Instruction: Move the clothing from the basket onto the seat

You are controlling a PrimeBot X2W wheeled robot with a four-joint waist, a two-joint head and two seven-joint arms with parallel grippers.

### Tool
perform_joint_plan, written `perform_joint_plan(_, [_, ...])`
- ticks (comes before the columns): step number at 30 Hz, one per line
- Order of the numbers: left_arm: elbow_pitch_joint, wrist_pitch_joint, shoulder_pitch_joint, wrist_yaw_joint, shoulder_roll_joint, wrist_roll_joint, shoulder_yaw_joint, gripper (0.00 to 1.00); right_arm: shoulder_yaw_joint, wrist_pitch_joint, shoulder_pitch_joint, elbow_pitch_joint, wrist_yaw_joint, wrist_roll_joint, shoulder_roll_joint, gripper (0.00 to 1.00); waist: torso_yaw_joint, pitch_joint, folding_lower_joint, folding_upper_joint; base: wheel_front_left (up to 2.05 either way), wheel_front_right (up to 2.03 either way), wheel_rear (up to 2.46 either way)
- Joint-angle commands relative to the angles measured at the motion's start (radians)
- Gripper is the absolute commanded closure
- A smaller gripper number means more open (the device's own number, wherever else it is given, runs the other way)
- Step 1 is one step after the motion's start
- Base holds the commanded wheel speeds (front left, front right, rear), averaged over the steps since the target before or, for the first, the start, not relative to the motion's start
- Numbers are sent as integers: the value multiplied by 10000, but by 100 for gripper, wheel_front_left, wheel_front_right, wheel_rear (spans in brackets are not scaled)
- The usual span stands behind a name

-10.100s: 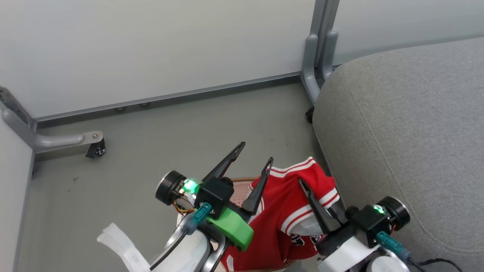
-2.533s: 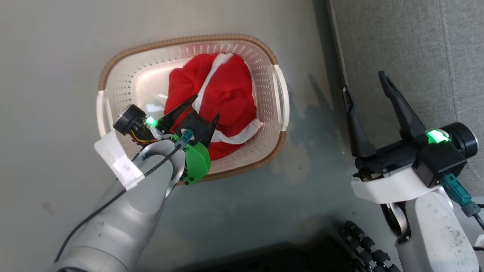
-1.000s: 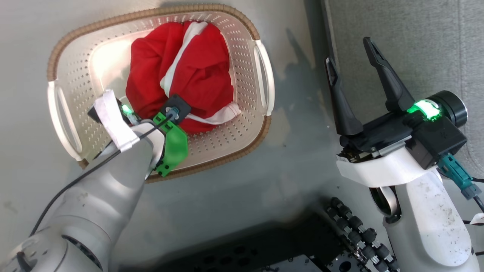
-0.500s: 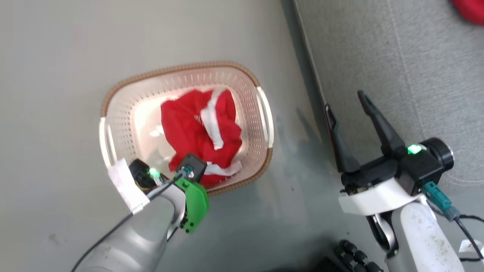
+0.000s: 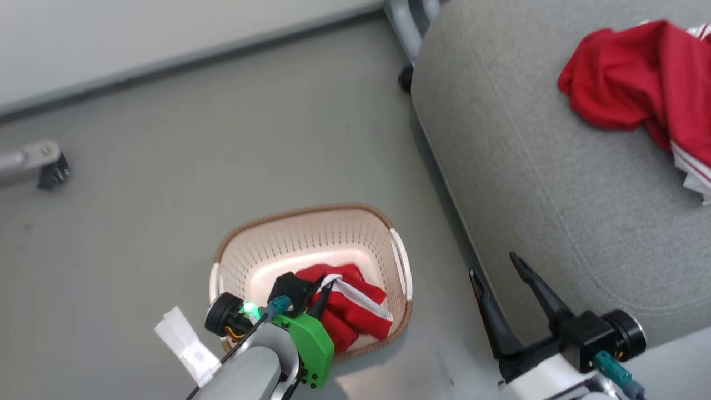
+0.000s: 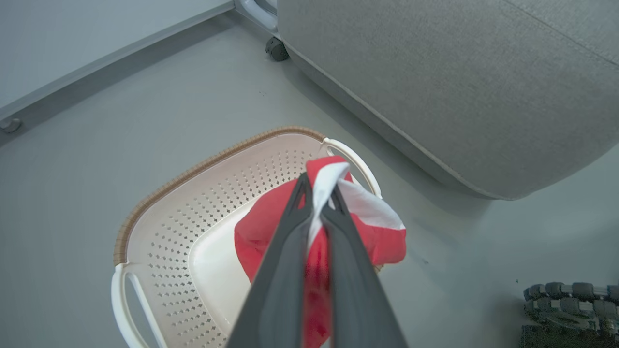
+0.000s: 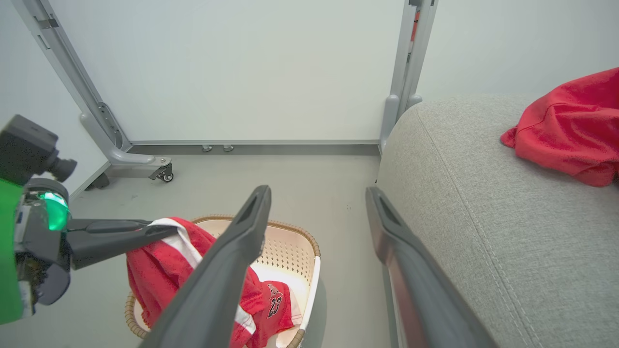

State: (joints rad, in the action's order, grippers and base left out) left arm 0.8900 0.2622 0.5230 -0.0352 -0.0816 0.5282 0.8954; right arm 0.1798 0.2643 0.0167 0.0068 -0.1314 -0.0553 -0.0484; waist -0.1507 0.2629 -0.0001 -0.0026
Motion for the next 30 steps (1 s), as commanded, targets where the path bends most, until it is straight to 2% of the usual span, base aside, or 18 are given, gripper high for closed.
perform_joint_plan(1, [-406,35,-373,139,-125,-188,-273,100,26,1,339,58,14,9,-36,0,275,-2443,1,26,0,0,0])
perform_joint_plan(4, [-1260,34,-727,262,-229,-335,-889,100,45,1,577,110,14,-27,-36,0,317,-2726,1,26,0,0,0])
perform_joint_plan(15, [-3435,35,-1093,-50,-128,-972,-2370,100,272,1,914,363,14,-269,-35,0,706,-3208,1,26,0,0,0])
perform_joint_plan(22, [-4440,34,-1202,-172,-18,-1474,-2610,100,396,1,872,399,14,-371,-34,0,795,-3147,1,26,0,0,0])
perform_joint_plan(30, [-5375,36,-1231,-350,183,-1698,-2257,100,596,1,398,390,14,-385,-34,0,866,-2983,1,26,0,0,0])
